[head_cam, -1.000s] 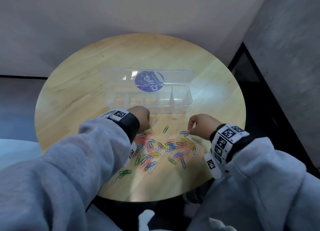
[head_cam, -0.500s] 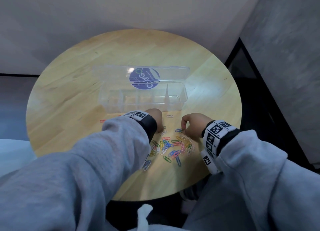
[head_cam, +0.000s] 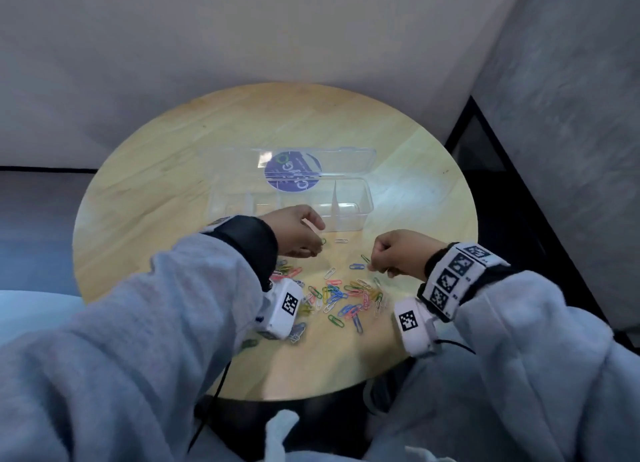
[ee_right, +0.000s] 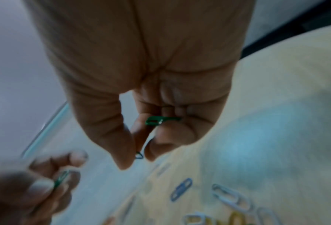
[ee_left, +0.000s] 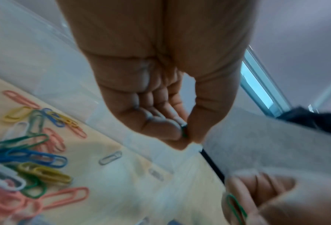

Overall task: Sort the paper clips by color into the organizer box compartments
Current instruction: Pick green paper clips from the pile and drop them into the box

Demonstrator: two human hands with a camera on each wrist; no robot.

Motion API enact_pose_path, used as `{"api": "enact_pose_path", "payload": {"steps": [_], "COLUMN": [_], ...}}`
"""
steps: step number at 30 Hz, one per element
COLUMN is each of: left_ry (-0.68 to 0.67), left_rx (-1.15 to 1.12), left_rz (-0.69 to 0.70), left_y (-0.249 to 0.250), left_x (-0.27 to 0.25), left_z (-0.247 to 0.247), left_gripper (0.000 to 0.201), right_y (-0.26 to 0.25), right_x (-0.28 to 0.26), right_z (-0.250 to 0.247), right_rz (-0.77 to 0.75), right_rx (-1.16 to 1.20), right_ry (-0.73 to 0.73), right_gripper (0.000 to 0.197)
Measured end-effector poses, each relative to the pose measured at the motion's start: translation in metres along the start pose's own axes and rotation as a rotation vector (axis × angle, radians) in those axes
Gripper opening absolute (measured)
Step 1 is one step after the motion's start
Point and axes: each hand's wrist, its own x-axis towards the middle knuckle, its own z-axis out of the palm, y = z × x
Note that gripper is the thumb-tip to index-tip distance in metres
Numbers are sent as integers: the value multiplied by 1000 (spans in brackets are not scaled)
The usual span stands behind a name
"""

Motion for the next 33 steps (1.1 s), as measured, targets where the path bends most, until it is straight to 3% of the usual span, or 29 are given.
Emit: {"api": "enact_pose_path", "payload": {"steps": [4,7,10,12,14,17,20,23,25,33], "left_ry": [-58,-76,0,33,36,-15,-47,-82,-103,-157], "left_rx": [-395,-505,-303,174,658,1009,1129,1199,1214,1306], "left_rz": [-76,-131,-200,-134,11,82,105,105,85,49], "left_y": [-2,-10,-13,-13,-13,-11,-9,-8,-9,-12], "left_x": [-13,-21,-21,-20,-21,-19,-12,-6,-3,5], "left_z": [-3,2,12,18,23,30,39,44,46,46], "left_gripper": [33,32,21,14,6,17,22,25,25,32], "right_y": [6,10,14,13,9,-5,-16,-21,-21,-20], "right_x": [-18,-24,-22,-20,-19,-18,-12,-5,-1,13], "right_z": [0,4,14,19,22,22,24,29,34,48], "right_rz": [19,30,109,172,206,134,-59,-137,-157,-104], "right_rx": [476,712,747,706,635,252,-360,-672,-739,-828], "right_ry": [-56,-103,-108,-96,-105,-84,-8,-1,-9,-11], "right_gripper": [26,26,29,28,25,17,23,22,8,21]}}
